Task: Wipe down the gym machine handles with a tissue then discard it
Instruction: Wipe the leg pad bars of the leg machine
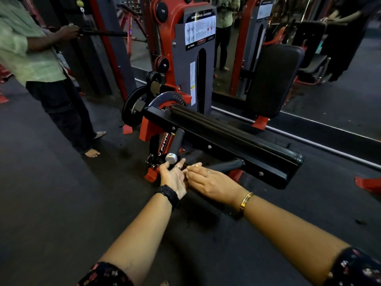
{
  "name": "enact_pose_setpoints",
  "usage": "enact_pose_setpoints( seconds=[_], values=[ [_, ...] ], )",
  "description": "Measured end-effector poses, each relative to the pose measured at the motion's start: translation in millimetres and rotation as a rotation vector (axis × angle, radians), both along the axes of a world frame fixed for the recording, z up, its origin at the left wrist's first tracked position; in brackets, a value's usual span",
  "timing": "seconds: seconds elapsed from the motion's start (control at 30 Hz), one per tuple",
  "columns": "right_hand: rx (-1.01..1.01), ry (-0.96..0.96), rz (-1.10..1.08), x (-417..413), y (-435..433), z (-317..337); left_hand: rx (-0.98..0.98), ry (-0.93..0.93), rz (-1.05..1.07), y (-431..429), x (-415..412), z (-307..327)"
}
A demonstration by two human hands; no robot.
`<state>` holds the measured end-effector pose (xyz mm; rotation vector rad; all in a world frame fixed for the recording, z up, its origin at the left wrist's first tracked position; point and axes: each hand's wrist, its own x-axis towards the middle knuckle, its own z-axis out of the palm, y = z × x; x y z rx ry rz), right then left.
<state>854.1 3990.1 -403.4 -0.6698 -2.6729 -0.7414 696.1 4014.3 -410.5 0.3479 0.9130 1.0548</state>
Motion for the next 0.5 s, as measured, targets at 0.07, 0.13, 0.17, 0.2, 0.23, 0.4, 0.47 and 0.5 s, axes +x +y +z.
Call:
enact_pose_setpoints(
  seconds=[0.07, 0.13, 0.17, 0.2, 0.23, 0.4, 0.47, 0.5],
  values=[
    [-0.008, 0.065, -0.082, -8, 1, -2, 0.008, 0.025, 0.01, 0, 1, 0],
    [-0.063, 0.123, -0.182, -19, 4, -1, 0.01, 0.043, 0.008, 3, 1, -5],
    [-0.085, 0.129, -0.205, -23, 5, 1, 0.004, 0.053, 0.01, 4, 1, -7],
    [-0.101, 0.118, -0.201, -25, 6, 1, -0.001, 0.065, 0.01, 5, 0, -8],
    [-0.101, 0.1, -0.176, -24, 6, 1, -0.006, 0.078, 0.003, 6, 1, -8],
    [-0.058, 0.049, -0.076, -4, 1, -4, -0.016, 0.052, 0.011, 5, 0, -11],
    [-0.083, 0.181, -0.182, -4, 0, -2, 0.003, 0.013, 0.027, 4, 0, -10],
    [-0.117, 0.239, -0.239, -6, 1, -1, 0.01, 0.009, 0.034, 4, 0, -12]
  ],
)
